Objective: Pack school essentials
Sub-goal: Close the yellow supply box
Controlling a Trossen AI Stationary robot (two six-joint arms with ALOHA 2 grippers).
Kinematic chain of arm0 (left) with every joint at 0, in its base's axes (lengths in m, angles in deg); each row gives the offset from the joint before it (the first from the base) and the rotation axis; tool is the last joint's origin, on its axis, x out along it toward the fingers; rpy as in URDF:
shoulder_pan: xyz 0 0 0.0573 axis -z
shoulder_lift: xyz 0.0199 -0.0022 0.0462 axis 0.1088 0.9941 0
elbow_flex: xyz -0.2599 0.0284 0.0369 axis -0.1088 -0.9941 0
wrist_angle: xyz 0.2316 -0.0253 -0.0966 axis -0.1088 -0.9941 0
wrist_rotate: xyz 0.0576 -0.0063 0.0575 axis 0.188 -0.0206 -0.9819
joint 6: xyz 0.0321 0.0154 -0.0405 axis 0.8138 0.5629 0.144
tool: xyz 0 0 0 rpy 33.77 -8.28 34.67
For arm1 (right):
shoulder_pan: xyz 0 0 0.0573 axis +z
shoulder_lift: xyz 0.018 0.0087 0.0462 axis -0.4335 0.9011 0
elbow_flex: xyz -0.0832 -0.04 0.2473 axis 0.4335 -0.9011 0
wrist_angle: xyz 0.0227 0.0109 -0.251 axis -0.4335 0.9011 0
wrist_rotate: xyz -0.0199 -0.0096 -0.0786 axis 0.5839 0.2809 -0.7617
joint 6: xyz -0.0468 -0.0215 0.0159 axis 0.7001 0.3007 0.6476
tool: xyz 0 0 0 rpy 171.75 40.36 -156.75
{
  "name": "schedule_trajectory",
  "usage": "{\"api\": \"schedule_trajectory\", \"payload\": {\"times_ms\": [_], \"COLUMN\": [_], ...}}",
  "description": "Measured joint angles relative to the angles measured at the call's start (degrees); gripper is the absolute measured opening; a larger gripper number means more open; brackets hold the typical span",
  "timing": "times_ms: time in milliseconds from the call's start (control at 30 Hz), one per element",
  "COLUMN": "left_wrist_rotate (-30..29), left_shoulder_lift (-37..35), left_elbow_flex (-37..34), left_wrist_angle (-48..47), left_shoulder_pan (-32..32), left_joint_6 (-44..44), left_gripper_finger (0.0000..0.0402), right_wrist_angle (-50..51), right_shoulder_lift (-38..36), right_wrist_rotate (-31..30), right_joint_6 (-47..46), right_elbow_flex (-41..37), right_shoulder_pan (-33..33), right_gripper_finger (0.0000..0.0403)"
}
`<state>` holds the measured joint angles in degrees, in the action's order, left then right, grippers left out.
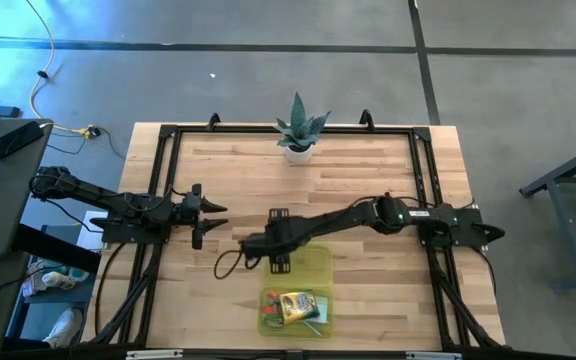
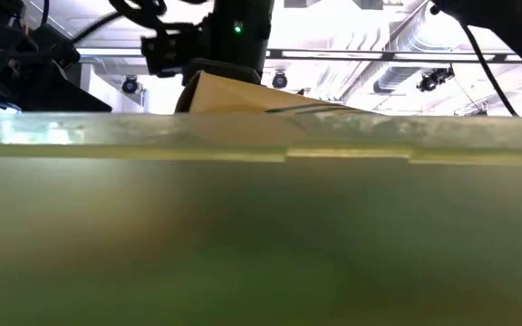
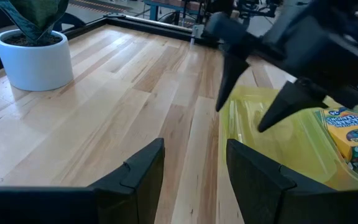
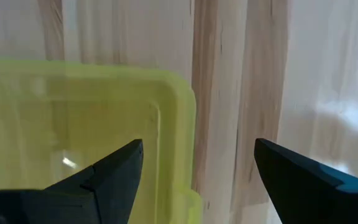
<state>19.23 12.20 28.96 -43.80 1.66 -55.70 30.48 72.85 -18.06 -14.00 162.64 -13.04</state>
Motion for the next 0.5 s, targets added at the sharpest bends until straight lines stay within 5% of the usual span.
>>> {"api": "schedule_trajectory", "payload": {"times_ms": [500], "left_wrist_rotate": [0.00], "left_shoulder_lift": [0.00], "left_elbow_flex": [0.00], "left_wrist_angle": [0.00], "left_shoulder_pan": [0.00], "left_joint_6": [0.00], "left_gripper_finger": [0.0161], "right_wrist_angle": [5.93], "right_shoulder_lift": [-1.40], "right_wrist_rotate": [1.17], "right_joint_6": [3.46], "right_elbow_flex": [-0.07], "right_shoulder_pan": [-1.41], "right_gripper_finger": [0.0298]}}
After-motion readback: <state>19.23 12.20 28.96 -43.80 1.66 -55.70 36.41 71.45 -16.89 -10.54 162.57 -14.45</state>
